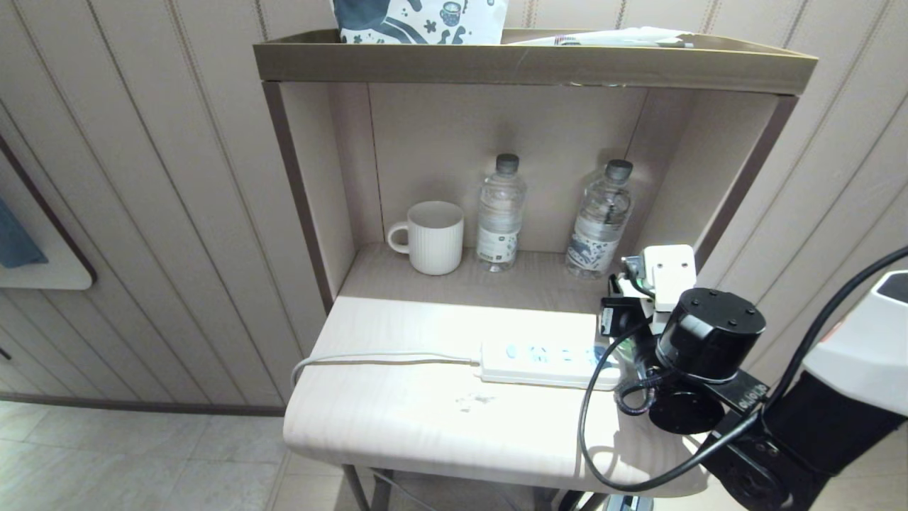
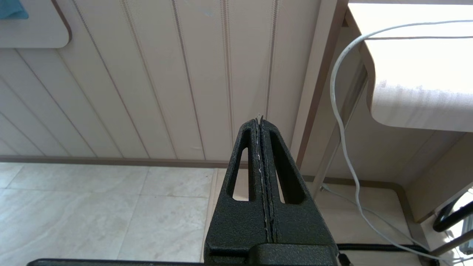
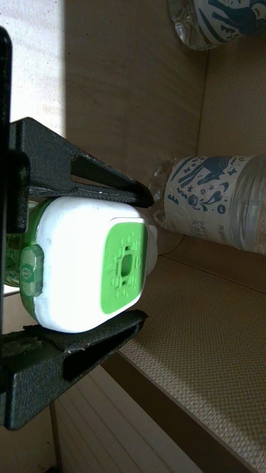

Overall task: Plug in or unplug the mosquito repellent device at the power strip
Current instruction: Place the mosquito repellent liquid on the table, then pick up the mosquito repellent liquid

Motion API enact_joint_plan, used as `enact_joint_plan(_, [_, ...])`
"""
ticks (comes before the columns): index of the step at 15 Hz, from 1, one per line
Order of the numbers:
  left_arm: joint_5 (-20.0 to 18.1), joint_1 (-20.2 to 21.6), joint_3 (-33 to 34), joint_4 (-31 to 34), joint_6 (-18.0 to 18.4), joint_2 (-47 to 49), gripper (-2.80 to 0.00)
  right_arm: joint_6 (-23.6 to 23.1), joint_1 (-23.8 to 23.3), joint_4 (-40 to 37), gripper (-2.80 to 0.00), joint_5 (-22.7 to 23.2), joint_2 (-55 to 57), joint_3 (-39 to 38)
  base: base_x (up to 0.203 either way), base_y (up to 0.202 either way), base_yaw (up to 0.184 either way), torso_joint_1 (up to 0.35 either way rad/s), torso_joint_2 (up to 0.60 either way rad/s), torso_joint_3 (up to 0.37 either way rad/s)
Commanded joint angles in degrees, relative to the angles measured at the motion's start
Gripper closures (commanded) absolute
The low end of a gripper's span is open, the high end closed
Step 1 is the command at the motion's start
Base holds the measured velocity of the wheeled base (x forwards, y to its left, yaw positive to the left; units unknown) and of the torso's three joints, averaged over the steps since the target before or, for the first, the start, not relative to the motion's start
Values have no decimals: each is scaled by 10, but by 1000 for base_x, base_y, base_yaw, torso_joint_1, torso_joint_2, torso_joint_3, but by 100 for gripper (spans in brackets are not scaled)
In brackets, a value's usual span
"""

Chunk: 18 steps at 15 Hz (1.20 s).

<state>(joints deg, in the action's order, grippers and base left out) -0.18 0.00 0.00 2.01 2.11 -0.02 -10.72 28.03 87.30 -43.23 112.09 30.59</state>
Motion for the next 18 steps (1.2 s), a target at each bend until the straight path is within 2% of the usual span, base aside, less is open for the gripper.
enact_joint_plan(1, [0, 0, 0, 0, 0, 0, 0, 0, 1, 27, 0, -3, -2, 0, 0, 0, 0, 0, 0, 0])
enact_joint_plan(2, [0, 0, 0, 0, 0, 0, 0, -1, 1, 27, -280, -4, -4, 1, 0, 0, 0, 0, 0, 0])
enact_joint_plan(9, [0, 0, 0, 0, 0, 0, 0, -3, 1, 27, -280, -4, -18, -1, 0, 0, 0, 0, 0, 0])
enact_joint_plan(12, [0, 0, 0, 0, 0, 0, 0, -12, 8, 27, -280, -4, -62, -12, 0, 0, 0, 0, 0, 0])
enact_joint_plan(15, [0, 0, 0, 0, 0, 0, 0, -37, 36, 27, -280, -3, -132, -97, 0, 0, 0, 0, 0, 0])
enact_joint_plan(18, [0, 0, 0, 0, 0, 0, 0, -47, 91, 26, -280, -3, -200, -169, 0, 0, 0, 0, 0, 0])
